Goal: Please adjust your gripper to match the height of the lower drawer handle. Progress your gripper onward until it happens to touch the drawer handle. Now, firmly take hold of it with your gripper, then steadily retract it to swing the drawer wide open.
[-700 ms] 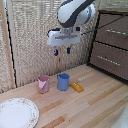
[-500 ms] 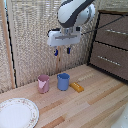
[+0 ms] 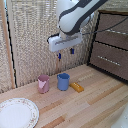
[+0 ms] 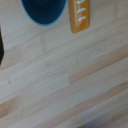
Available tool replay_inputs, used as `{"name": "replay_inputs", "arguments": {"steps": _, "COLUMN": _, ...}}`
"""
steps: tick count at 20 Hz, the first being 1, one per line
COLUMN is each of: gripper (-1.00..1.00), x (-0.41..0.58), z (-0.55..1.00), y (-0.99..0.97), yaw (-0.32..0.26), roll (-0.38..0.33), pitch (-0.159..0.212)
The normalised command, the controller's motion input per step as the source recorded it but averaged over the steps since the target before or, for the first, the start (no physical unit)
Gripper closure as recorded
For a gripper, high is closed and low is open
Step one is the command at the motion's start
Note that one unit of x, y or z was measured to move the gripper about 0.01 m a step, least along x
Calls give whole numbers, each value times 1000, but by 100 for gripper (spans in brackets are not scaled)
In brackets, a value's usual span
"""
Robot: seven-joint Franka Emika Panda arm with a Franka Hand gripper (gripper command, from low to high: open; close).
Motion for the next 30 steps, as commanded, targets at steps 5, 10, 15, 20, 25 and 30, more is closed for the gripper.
{"name": "replay_inputs", "arguments": {"steps": 5, "gripper": -100, "x": -31, "z": -68, "y": -231, "yaw": 74, "roll": -375, "pitch": 0}}
{"name": "replay_inputs", "arguments": {"steps": 10, "gripper": -100, "x": 0, "z": -200, "y": -191, "yaw": 131, "roll": -375, "pitch": 0}}
{"name": "replay_inputs", "arguments": {"steps": 15, "gripper": -100, "x": 0, "z": -210, "y": -135, "yaw": 167, "roll": -374, "pitch": 0}}
{"name": "replay_inputs", "arguments": {"steps": 20, "gripper": -100, "x": 0, "z": -149, "y": -106, "yaw": 232, "roll": -306, "pitch": 0}}
{"name": "replay_inputs", "arguments": {"steps": 25, "gripper": -100, "x": 0, "z": -124, "y": -124, "yaw": 243, "roll": -272, "pitch": 13}}
{"name": "replay_inputs", "arguments": {"steps": 30, "gripper": -100, "x": -2, "z": -140, "y": -294, "yaw": 178, "roll": -265, "pitch": 81}}
